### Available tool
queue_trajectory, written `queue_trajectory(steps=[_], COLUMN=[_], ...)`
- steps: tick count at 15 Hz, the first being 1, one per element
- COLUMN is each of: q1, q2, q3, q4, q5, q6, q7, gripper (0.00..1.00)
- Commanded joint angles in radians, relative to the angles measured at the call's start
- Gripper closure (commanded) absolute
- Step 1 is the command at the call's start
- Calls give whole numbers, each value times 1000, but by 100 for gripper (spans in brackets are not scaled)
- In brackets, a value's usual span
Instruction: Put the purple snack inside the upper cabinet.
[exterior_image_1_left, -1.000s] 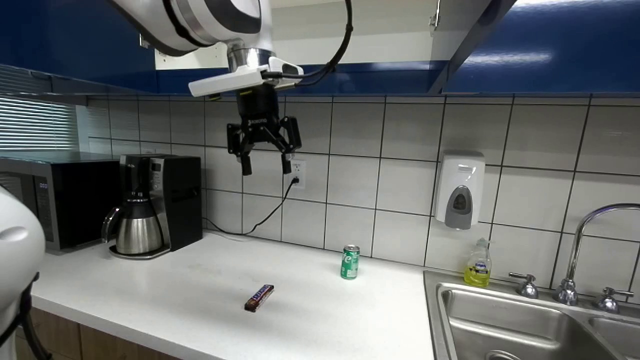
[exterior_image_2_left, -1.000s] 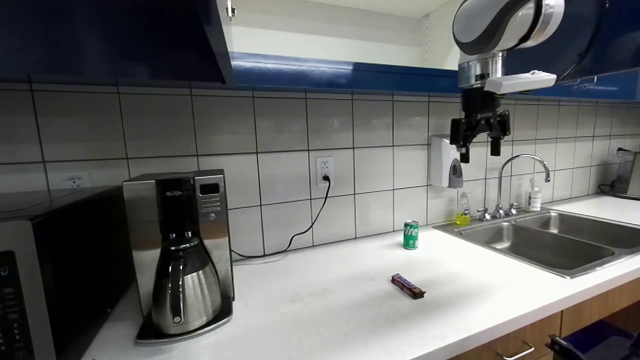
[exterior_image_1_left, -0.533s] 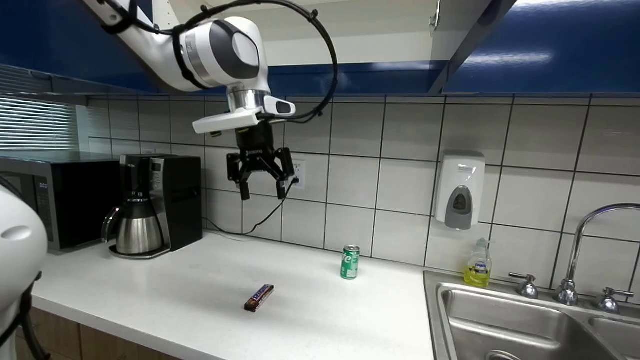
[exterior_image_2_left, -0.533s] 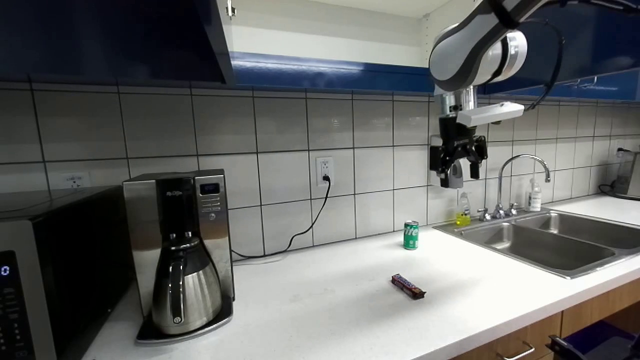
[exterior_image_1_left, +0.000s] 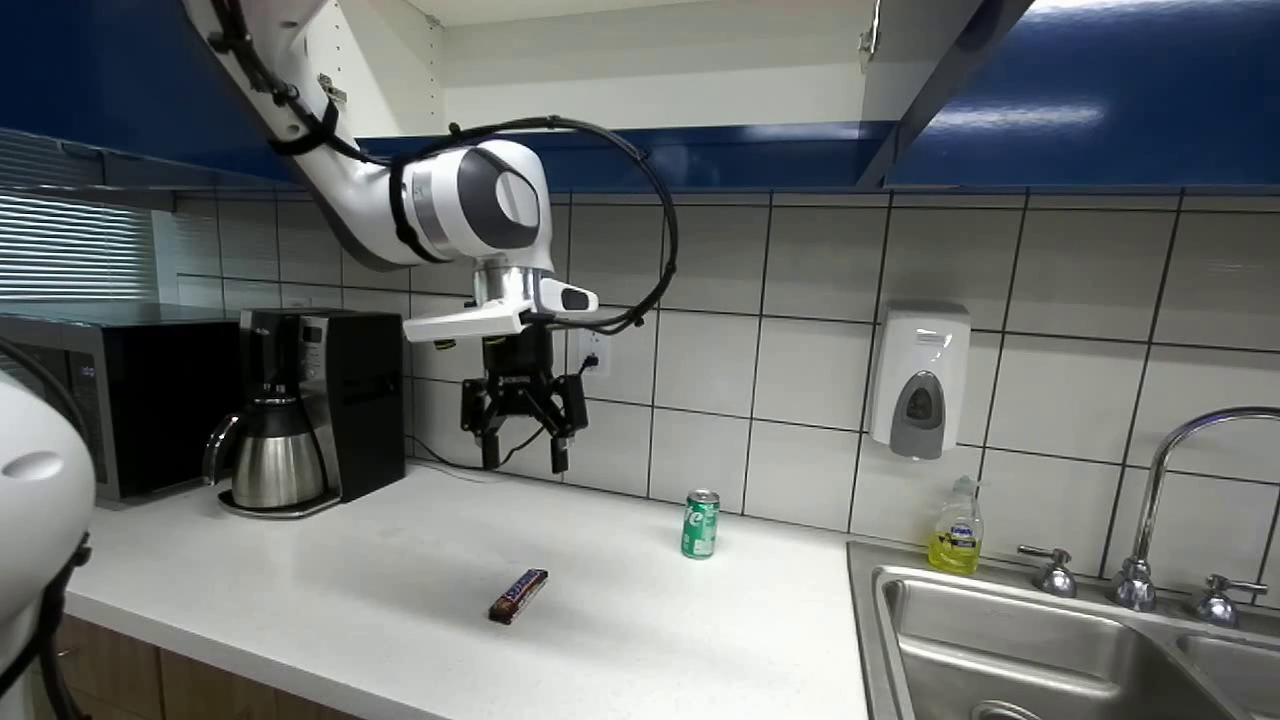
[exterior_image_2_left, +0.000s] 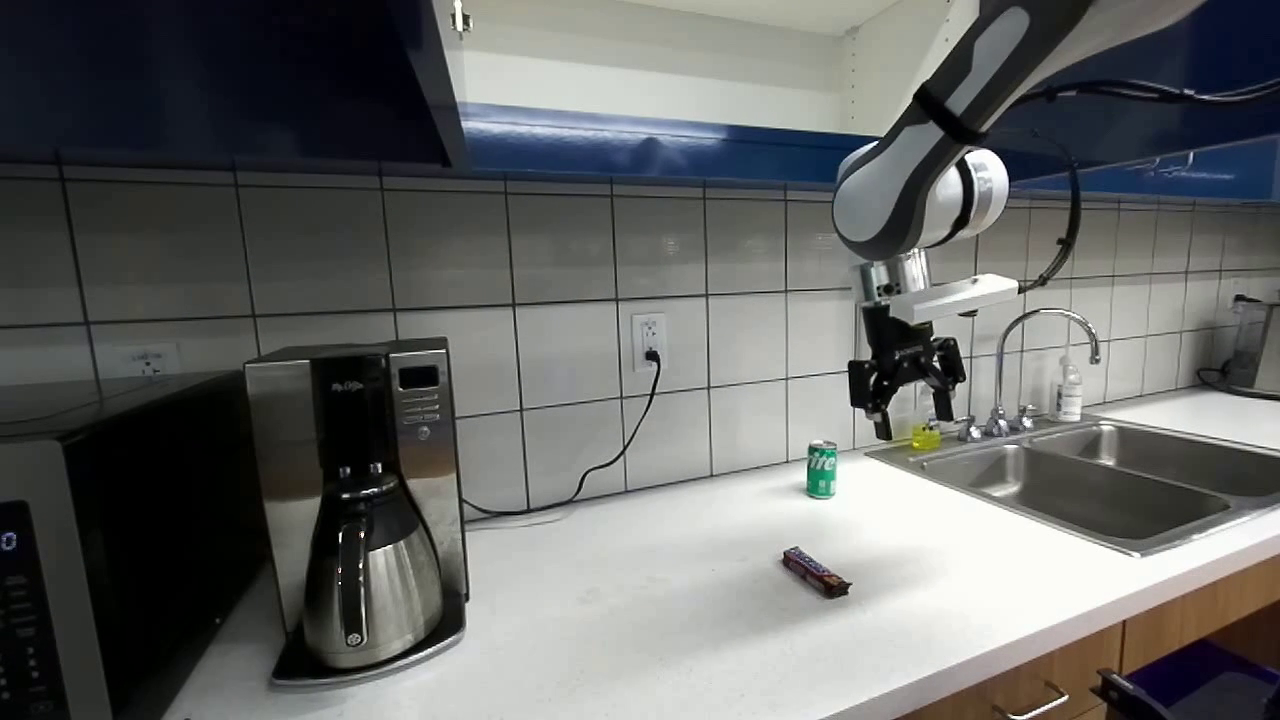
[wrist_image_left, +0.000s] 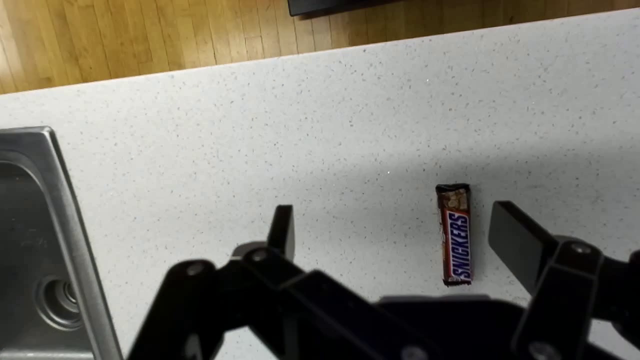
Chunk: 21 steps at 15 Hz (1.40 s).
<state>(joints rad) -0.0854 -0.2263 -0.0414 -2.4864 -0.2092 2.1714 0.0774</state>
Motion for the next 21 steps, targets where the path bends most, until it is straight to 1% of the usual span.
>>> queue_trajectory(steps=[1,5,12,15,17,21], q1=[0,-1,2,15,26,49], q2=[56,92,197,258,291,353], q3=[2,-9,-23,-17,-10,13], q4=[11,1,-2,8,14,38], q5=[5,30,56,83,131,228], q6=[26,61,193,282,337,396], q7=[34,30,40,-3,-52,-131], gripper=[0,0,0,0,0,0])
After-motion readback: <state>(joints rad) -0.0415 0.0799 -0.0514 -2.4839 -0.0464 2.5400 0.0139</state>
